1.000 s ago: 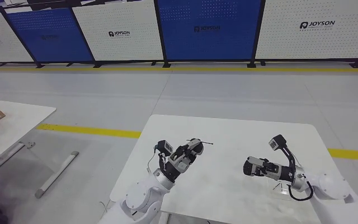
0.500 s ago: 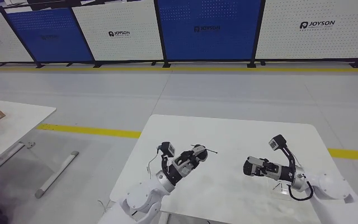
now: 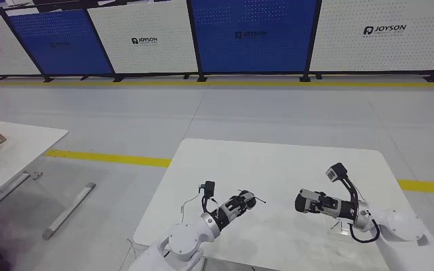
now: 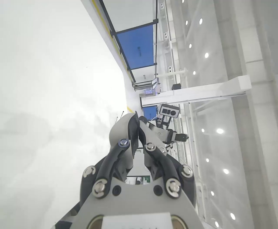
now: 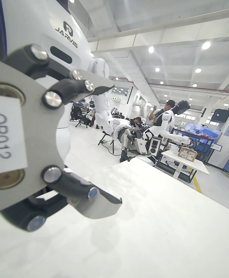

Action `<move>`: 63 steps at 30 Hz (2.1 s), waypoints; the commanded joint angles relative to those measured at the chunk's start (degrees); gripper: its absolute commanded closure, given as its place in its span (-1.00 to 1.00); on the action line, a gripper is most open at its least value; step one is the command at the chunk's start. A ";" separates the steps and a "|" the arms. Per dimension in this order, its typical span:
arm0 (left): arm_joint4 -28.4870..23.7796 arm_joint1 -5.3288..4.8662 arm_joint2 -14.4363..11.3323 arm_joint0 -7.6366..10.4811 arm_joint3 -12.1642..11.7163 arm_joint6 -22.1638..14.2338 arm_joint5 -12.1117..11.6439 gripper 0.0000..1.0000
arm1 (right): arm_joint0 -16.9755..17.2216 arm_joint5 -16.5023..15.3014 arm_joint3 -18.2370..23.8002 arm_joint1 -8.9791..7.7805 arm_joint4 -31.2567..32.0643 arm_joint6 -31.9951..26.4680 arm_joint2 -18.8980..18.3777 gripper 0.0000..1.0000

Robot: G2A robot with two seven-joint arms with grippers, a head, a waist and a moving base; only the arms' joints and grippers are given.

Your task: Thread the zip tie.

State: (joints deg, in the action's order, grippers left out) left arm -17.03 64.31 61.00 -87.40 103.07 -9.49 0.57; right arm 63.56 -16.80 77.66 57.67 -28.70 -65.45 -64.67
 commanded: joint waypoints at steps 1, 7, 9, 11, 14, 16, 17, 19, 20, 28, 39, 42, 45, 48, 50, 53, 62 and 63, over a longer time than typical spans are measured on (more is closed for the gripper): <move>-0.04 -0.01 0.02 -0.01 0.03 -0.08 0.00 1.00 | 0.00 0.00 0.00 0.00 0.00 0.00 0.00 -1.00; 3.15 -0.01 -0.37 0.41 -0.84 1.12 1.05 1.00 | 0.00 0.00 0.00 0.00 0.00 0.00 0.00 -1.00; 6.89 0.05 -1.30 0.85 -1.70 2.49 2.56 1.00 | 0.00 0.00 0.00 0.00 0.00 0.00 0.00 -1.00; 10.06 0.13 -2.00 1.52 -2.04 3.71 4.50 1.00 | 0.00 0.00 0.00 0.00 0.00 0.00 0.00 -1.00; 10.32 0.30 -2.66 1.75 -1.88 3.47 4.61 1.00 | 0.00 0.00 0.00 0.00 0.00 0.00 0.00 -1.00; 10.32 0.30 -2.66 1.75 -1.88 3.47 4.61 1.00 | 0.00 0.00 0.00 0.00 0.00 0.00 0.00 -1.00; 10.32 0.30 -2.66 1.75 -1.88 3.47 4.61 1.00 | 0.00 0.00 0.00 0.00 0.00 0.00 0.00 -1.00; 10.32 0.30 -2.66 1.75 -1.88 3.47 4.61 1.00 | 0.00 0.00 0.00 0.00 0.00 0.00 0.00 -1.00; 10.32 0.30 -2.66 1.75 -1.88 3.47 4.61 1.00 | 0.00 0.00 0.00 0.00 0.00 0.00 0.00 -1.00; -0.92 0.42 1.24 -0.63 3.09 2.59 -4.54 1.00 | 0.00 0.00 0.00 0.00 0.00 0.00 0.00 -1.00; -11.96 -0.14 6.77 -4.87 6.79 -3.52 -11.25 1.00 | 0.00 0.00 0.00 0.00 0.00 0.00 0.00 -1.00; -11.96 -0.14 6.77 -4.87 6.79 -3.52 -11.25 1.00 | 0.00 0.00 0.00 0.00 0.00 0.00 0.00 -1.00; -10.74 -0.12 6.55 -4.52 6.44 -3.34 -10.05 1.00 | 0.00 0.00 0.00 0.00 0.00 0.00 0.00 -1.00; -4.35 -0.16 5.45 -3.93 5.13 -2.19 -7.28 1.00 | 0.00 0.00 0.00 0.00 0.00 0.00 0.00 -1.00; -2.25 -0.08 4.54 -3.45 4.08 -1.83 -5.99 1.00 | 0.00 0.00 0.00 0.00 0.00 0.00 0.00 -1.00; -1.55 -0.07 4.24 -3.18 3.73 -2.17 -5.49 1.00 | 0.00 0.00 0.00 0.00 0.00 0.00 0.00 -1.00; -1.55 -0.07 4.24 -3.18 3.73 -2.17 -5.49 1.00 | 0.20 0.87 2.14 -0.26 2.52 1.16 -0.80 -1.00; -1.55 -0.07 4.24 -3.18 3.73 -2.17 -5.49 1.00 | 0.25 1.32 2.43 -0.45 3.18 1.44 -1.55 -1.00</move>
State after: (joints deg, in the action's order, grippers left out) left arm -18.58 64.24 65.24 -90.58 106.81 -11.66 -4.92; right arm 63.79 -15.87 79.85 57.38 -26.11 -64.18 -65.57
